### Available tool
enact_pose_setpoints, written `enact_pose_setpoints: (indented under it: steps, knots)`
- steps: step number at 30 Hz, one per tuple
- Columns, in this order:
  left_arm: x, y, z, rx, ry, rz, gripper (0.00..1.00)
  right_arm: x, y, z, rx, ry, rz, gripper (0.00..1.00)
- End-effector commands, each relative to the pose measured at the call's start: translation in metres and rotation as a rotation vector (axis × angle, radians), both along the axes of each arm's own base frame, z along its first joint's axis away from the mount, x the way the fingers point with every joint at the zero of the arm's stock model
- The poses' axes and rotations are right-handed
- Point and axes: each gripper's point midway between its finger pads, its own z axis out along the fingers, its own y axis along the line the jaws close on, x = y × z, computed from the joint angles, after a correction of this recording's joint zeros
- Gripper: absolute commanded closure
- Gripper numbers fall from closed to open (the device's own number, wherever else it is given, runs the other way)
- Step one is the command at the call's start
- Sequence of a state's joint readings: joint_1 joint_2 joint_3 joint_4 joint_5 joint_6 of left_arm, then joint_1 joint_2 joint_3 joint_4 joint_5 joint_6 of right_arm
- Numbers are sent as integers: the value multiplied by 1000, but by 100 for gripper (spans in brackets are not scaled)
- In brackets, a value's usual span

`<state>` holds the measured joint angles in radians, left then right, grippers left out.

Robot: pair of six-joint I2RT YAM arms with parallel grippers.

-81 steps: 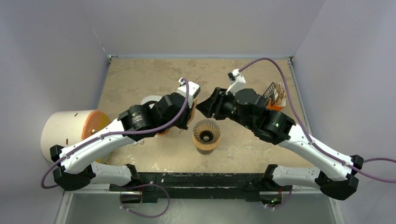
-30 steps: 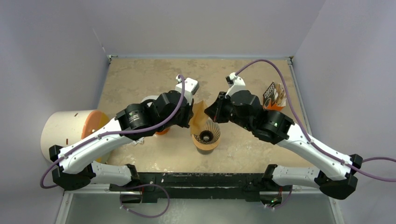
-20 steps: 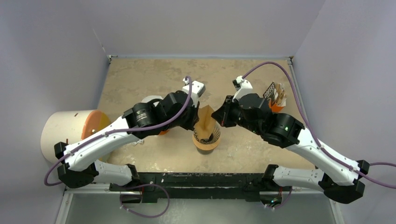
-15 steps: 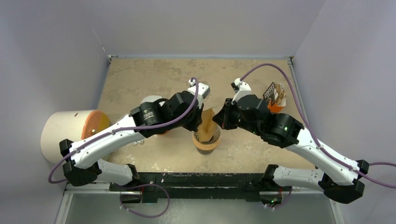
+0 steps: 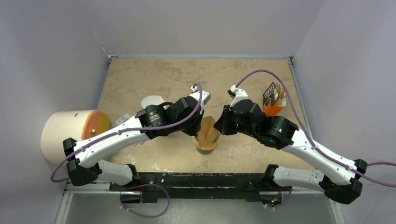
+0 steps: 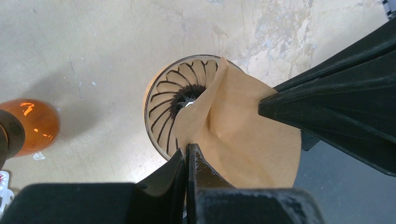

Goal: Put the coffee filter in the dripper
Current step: Place the coffee filter in the coffee dripper.

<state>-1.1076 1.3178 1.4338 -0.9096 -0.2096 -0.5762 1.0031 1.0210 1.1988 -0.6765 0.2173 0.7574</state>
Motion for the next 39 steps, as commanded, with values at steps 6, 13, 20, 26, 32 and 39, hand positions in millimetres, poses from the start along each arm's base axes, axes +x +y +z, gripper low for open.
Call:
enact_pose_setpoints:
  steps: [6, 13, 20, 26, 32, 39]
  knots:
    - [-5, -2, -17, 19, 40, 0, 100, 1, 2, -13, -37, 28, -8, 100]
    - [-3, 1, -18, 24, 27, 9, 100, 3, -9, -31, -100, 43, -48, 100]
    - [-1, -1, -21, 35, 24, 6, 100, 4, -6, -28, -80, 45, -59, 100]
    - [0, -1, -26, 48, 26, 8, 100, 7, 2, -7, -52, 16, -36, 93]
    - [0, -1, -30, 60, 31, 9, 100, 8, 5, 13, -19, -20, -12, 80]
    - [2, -4, -29, 60, 29, 7, 100, 4, 6, 40, 18, -60, 33, 84]
